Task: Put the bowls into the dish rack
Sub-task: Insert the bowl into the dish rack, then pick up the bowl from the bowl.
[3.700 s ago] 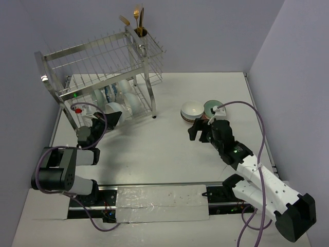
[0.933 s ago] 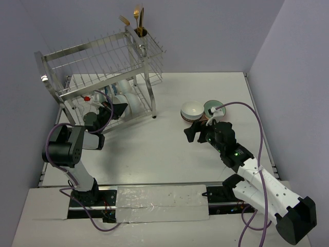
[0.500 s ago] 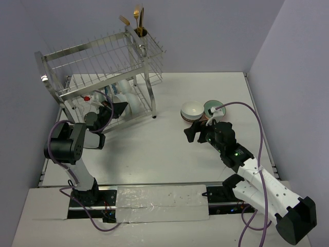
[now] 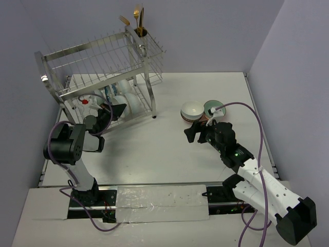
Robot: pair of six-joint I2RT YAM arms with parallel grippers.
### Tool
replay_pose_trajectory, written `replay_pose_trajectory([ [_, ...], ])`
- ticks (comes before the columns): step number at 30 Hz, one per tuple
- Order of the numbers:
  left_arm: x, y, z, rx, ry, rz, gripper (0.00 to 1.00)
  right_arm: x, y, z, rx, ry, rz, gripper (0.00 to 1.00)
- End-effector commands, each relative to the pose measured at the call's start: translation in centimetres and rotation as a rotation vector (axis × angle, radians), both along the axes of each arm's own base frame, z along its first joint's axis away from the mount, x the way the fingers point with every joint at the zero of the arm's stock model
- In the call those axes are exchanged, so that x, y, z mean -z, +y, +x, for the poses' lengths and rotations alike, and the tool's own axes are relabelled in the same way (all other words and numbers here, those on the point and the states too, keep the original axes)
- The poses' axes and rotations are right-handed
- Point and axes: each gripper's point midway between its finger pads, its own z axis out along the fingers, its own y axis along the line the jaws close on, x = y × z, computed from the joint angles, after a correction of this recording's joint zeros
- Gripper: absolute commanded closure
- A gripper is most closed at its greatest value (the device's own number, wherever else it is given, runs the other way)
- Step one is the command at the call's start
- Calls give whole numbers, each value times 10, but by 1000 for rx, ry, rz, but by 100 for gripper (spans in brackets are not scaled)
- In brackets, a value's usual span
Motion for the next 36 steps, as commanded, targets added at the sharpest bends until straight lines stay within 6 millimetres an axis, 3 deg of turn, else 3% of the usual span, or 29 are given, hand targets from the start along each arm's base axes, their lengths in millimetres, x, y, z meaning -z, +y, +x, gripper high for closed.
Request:
replay_pose_trajectory([
  [1, -72, 3, -30, 7, -352, -52, 99, -13, 1, 4, -4, -56, 21, 5],
  [4, -66, 9, -31, -10, -330, -54, 99, -14, 1, 4, -2, -61, 24, 5],
  [15, -64, 13, -34, -21, -309, -70, 77, -13, 1, 4, -2, -60, 23, 5],
  [25, -69, 14, -41, -11, -273, -141, 41, -15, 0, 3, 0, -67, 24, 5],
  [30, -79, 20, -49, -47, -297, -146, 30, -14, 0, 3, 1, -65, 27, 5],
  [33, -78, 24, -51, -76, -279, -129, 14, -15, 1, 3, -2, -67, 29, 5],
  [34, -78, 25, -51, -85, -272, -116, 1, -15, 0, 3, -1, -68, 27, 5],
  [36, -74, 28, -51, -106, -248, -108, 1, -15, 0, 3, 0, -68, 29, 5],
])
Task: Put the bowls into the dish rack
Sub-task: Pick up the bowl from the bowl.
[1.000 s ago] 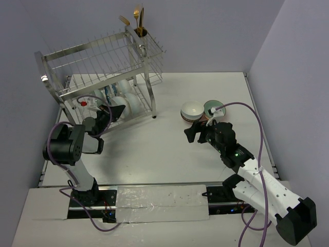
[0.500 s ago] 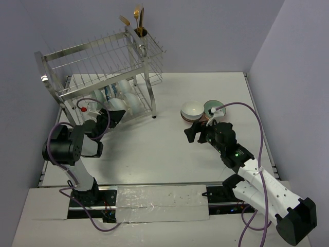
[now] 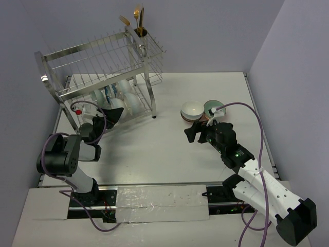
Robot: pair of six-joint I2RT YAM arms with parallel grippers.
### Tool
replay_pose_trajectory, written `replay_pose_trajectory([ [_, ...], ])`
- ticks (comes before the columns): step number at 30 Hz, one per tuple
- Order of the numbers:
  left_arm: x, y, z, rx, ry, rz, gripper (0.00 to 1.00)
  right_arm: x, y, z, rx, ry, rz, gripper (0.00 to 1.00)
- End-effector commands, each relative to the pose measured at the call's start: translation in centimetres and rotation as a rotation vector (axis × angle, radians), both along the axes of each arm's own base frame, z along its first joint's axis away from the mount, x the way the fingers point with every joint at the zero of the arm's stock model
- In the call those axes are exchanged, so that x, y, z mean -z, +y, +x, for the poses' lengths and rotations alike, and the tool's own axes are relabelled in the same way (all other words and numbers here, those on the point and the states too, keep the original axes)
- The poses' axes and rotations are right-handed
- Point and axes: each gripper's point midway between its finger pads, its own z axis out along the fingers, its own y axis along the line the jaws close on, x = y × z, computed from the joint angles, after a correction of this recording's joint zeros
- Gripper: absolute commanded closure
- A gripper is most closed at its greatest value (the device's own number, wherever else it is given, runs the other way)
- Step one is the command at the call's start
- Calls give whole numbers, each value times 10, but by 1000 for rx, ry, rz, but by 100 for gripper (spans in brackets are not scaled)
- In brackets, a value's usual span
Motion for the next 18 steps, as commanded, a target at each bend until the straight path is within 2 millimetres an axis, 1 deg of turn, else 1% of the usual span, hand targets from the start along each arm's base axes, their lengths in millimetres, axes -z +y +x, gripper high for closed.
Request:
replay_pose_trajectory([
  [1, -87, 2, -19, -21, -374, 16, 1, -13, 0, 4, 1, -59, 22, 5],
  [2, -85, 3, -19, -30, -363, 26, 1, -12, 0, 4, 5, -57, 23, 6],
  [3, -88, 7, -20, -55, -370, 40, 1, -12, 0, 4, 5, -57, 23, 5],
  [4, -79, 9, -18, -67, -325, 49, 1, -12, 0, 4, 6, -57, 21, 5],
  [5, -77, 12, -17, -82, -310, 55, 1, -13, 0, 4, 6, -61, 23, 5],
  [6, -82, 15, -19, -102, -318, 65, 1, -13, -1, 5, 11, -59, 22, 5],
  [7, -81, 17, -21, -112, -305, 86, 1, -12, -2, 5, 17, -57, 20, 5],
  [8, -71, 19, -18, -121, -262, 89, 1, -13, -2, 5, 19, -59, 23, 6],
  [9, -78, 21, -20, -133, -265, 98, 1, -13, -2, 5, 21, -59, 23, 5],
  [10, -76, 25, -18, -158, -238, 102, 1, -12, -4, 5, 29, -59, 21, 5],
  [11, -63, 26, -17, -161, -174, 120, 1, -13, -4, 6, 33, -58, 22, 5],
  [12, -75, 27, -20, -173, -199, 135, 1, -13, -7, 7, 54, -52, 21, 5],
  [13, -75, 33, -20, -211, -177, 136, 1, -12, -8, 8, 61, -46, 17, 5],
  [14, -75, 35, -19, -227, -152, 142, 1, -10, -9, 8, 68, -38, 13, 5],
  [15, -69, 38, -23, -240, -103, 170, 1, -10, -9, 9, 70, -35, 12, 5],
  [18, -66, 45, -28, -275, -45, 202, 1, -11, -11, 10, 90, -31, 14, 4],
])
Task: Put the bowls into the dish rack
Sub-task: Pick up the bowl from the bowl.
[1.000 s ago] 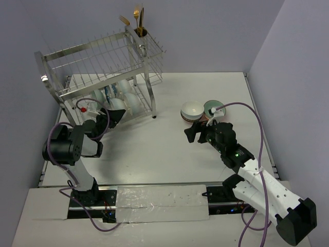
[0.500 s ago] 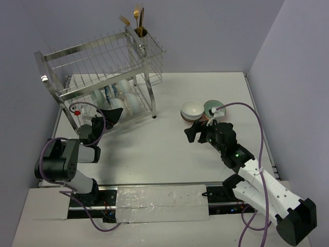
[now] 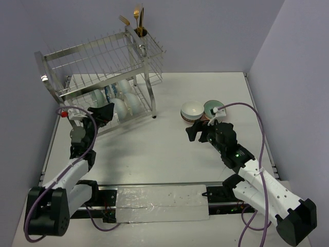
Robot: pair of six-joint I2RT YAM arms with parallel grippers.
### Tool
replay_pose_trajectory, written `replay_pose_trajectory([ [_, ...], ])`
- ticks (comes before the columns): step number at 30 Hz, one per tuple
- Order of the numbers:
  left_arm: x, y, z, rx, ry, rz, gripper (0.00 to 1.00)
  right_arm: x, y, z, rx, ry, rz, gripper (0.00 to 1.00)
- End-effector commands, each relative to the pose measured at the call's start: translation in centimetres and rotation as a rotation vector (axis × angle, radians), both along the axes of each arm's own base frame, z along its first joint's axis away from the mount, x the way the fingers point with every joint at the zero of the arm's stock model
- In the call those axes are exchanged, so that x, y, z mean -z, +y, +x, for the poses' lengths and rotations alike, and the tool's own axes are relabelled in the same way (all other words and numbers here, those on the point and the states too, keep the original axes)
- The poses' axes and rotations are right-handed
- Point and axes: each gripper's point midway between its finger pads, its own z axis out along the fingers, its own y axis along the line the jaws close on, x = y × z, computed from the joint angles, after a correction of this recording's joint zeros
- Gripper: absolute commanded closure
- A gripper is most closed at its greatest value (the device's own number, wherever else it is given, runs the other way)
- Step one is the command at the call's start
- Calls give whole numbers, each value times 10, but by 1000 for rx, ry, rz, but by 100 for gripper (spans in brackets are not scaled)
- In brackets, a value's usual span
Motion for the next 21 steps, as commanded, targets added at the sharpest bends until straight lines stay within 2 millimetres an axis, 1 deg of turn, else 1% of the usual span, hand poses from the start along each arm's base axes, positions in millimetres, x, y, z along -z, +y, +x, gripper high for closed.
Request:
replay_pose_trajectory([
  [1, 23, 14, 0, -86, 153, 61, 1, -9, -7, 7, 60, -24, 15, 4],
  [2, 16, 16, -1, -97, 154, 55, 1, -10, -9, 8, 74, -21, 17, 4],
  [3, 26, 16, -4, -94, 205, 64, 1, -10, -11, 9, 91, -17, 13, 4],
  [4, 28, 15, -6, -91, 225, 65, 1, -10, -14, 10, 108, -12, 10, 4],
  [5, 21, 14, -8, -85, 221, 64, 1, -6, -20, 12, 150, 7, -2, 4],
  [6, 30, 11, -12, -70, 260, 76, 1, -9, -24, 14, 176, 8, -2, 5],
  [7, 31, 8, -15, -58, 276, 83, 1, -10, -28, 15, 205, 16, -4, 5],
  [8, 25, 7, -17, -51, 277, 96, 1, -3, -37, 17, 262, 46, -25, 5],
  [9, 27, 5, -20, -38, 299, 108, 1, -9, -40, 19, 288, 49, -26, 6],
  [10, 34, 3, -25, -21, 355, 123, 1, -4, -43, 21, 320, 76, -36, 6],
  [11, 36, 0, -28, -2, 374, 148, 1, 2, -49, 19, 348, 107, -59, 7],
  [12, 39, -5, -32, 38, 394, 164, 1, -5, -56, 24, 391, 105, -62, 7],
  [13, 50, -9, -40, 67, 453, 185, 1, 0, -59, 27, 412, 131, -79, 7],
  [14, 48, -10, -42, 82, 467, 214, 1, -4, -62, 28, 433, 143, -71, 7],
  [15, 51, -13, -46, 104, 487, 230, 1, -3, -69, 31, 461, 158, -73, 7],
  [16, 56, -14, -53, 123, 528, 261, 1, 2, -72, 33, 483, 188, -79, 8],
  [17, 57, -15, -57, 132, 545, 277, 1, -3, -75, 37, 502, 188, -69, 9],
  [18, 59, -14, -60, 132, 563, 292, 1, -4, -78, 40, 515, 198, -61, 9],
  [19, 60, -16, -63, 144, 573, 312, 1, 1, -90, 46, 556, 220, -63, 9],
  [20, 62, -15, -69, 154, 595, 346, 1, -3, -94, 51, 575, 225, -45, 11],
  [21, 61, -15, -71, 159, 600, 363, 1, -2, -99, 54, 588, 239, -35, 13],
])
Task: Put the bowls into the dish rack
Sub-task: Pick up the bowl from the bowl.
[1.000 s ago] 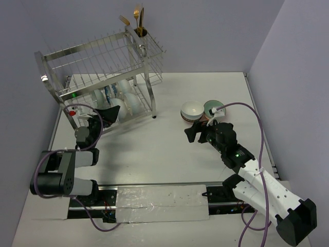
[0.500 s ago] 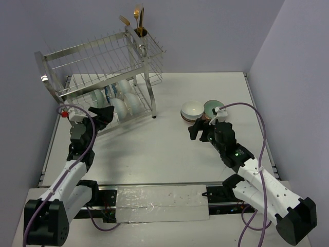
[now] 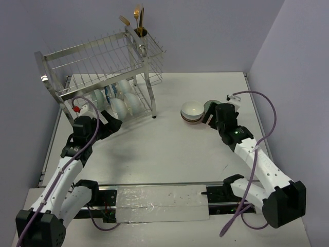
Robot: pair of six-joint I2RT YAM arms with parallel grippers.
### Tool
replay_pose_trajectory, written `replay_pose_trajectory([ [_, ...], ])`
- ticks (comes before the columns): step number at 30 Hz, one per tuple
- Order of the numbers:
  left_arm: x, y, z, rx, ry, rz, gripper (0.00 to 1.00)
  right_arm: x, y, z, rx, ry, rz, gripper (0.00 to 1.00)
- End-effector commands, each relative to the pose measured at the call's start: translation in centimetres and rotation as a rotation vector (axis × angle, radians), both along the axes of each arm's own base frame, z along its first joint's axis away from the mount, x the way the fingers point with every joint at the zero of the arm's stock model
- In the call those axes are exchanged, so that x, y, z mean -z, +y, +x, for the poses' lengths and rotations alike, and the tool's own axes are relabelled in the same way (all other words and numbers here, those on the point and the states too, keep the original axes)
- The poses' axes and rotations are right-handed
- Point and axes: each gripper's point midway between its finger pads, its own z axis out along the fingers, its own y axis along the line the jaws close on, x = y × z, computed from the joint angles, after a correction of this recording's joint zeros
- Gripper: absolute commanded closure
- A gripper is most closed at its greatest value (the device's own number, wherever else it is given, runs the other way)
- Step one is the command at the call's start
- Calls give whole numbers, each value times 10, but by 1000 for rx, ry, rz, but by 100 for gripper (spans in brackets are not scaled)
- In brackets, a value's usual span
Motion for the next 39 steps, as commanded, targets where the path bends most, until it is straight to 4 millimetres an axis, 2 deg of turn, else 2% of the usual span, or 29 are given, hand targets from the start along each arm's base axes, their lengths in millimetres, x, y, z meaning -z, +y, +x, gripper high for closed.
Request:
replay_pose_trajectory([
  [1, -2, -1, -21, 83, 63, 100, 1, -5, -21, 14, 106, 34, 49, 15],
  [2, 1, 0, -25, 102, 77, 130, 1, -6, -36, 19, 169, 34, 71, 18],
  [3, -2, 1, -25, 112, 72, 145, 1, -4, -44, 23, 199, 40, 81, 21],
  [4, -10, 0, -24, 126, 53, 158, 1, 5, -50, 27, 223, 69, 91, 22],
  [5, -15, -5, -25, 190, 17, 186, 1, 5, -61, 33, 255, 68, 136, 25],
  [7, -27, -10, -26, 250, -59, 215, 1, 17, -68, 42, 271, 100, 188, 27],
  [8, -33, -16, -29, 291, -90, 206, 1, 16, -84, 48, 320, 84, 203, 29],
  [10, -44, -19, -29, 313, -143, 212, 1, 26, -94, 56, 356, 104, 209, 30],
  [11, -50, -18, -30, 316, -172, 227, 1, 24, -100, 62, 372, 91, 206, 31],
  [13, -54, -15, -30, 315, -201, 259, 1, 37, -109, 69, 402, 127, 194, 32],
  [14, -57, -12, -30, 303, -209, 272, 1, 36, -110, 76, 401, 117, 195, 34],
  [16, -56, -7, -32, 281, -201, 286, 1, 51, -114, 81, 412, 154, 194, 36],
  [18, -56, -4, -32, 260, -198, 291, 1, 57, -115, 89, 406, 160, 207, 39],
  [22, -49, -2, -33, 254, -185, 296, 1, 55, -114, 102, 381, 123, 217, 43],
  [36, -43, 9, -26, 191, -164, 329, 1, 75, -116, 113, 370, 181, 193, 59],
  [39, -44, 9, -26, 193, -164, 330, 1, 74, -115, 113, 363, 182, 191, 66],
])
